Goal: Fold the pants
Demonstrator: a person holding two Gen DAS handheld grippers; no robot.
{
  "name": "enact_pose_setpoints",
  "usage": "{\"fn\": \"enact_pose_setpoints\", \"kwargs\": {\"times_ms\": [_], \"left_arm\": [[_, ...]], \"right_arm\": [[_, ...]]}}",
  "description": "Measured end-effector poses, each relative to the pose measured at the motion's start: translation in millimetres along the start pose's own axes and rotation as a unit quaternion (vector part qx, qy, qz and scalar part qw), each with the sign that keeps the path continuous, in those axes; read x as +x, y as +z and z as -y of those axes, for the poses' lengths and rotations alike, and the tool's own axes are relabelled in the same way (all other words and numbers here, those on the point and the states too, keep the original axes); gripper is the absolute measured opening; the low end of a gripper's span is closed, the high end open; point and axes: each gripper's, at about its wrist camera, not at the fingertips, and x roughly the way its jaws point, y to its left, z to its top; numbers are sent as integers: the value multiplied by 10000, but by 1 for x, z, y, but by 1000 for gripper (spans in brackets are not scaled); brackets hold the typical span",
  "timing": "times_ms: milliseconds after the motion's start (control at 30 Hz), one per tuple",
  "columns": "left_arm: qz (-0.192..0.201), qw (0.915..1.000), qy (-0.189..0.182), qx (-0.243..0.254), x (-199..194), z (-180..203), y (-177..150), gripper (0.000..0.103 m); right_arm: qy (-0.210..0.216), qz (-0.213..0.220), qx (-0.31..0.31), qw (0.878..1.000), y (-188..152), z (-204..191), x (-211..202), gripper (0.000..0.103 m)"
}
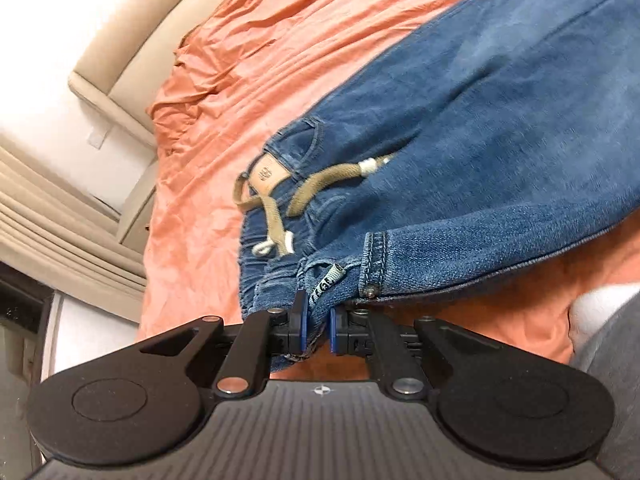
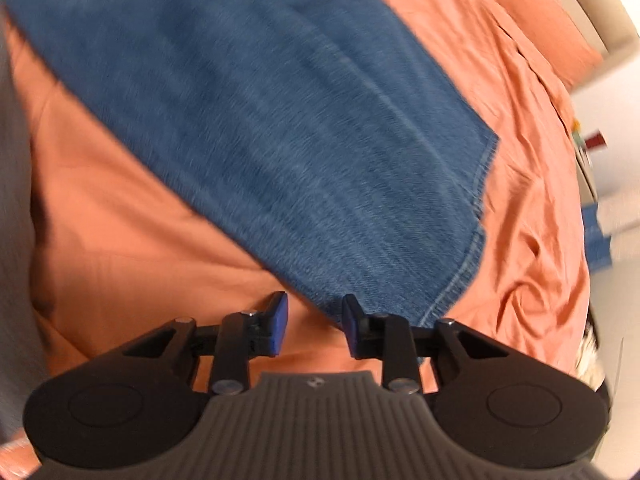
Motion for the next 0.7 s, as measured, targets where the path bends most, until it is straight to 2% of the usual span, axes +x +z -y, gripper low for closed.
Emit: {"fn": "enact_pose_setpoints", "kwargs": {"times_ms": [33,67,133,267,400,500,600,700], "left_arm": [[-9,10000,56,-2,0,0,2,10],[-20,9999,93,-34,-1,0,3,10],[-52,9997,131,-216,-3,-3,5,10],[-10,9966,221,-796,-6,-14,5,10],[204,9908,319,-1300,-18,-32,12,10],[377,9851,372,-1633,-26,-55,30,10],[499,9787,461,-1938,-26,-80,57,10],[397,9752,482,-2121,-11,-98,83,10]], "right_arm": [[-91,86,-46,9999,0,-2,-1,22],[-171,208,-68,9996,-1,-5,-4,9],[-345,425,-46,9985,-4,-5,-8,0],[-701,816,400,9934,-5,4,-31,0],[-1112,1420,1084,9776,3,28,-71,0],[-1393,1662,1455,9653,21,52,-97,0],[-1533,1696,1894,9549,50,85,-103,0],[-1581,1494,2154,9520,85,114,-93,0]]}}
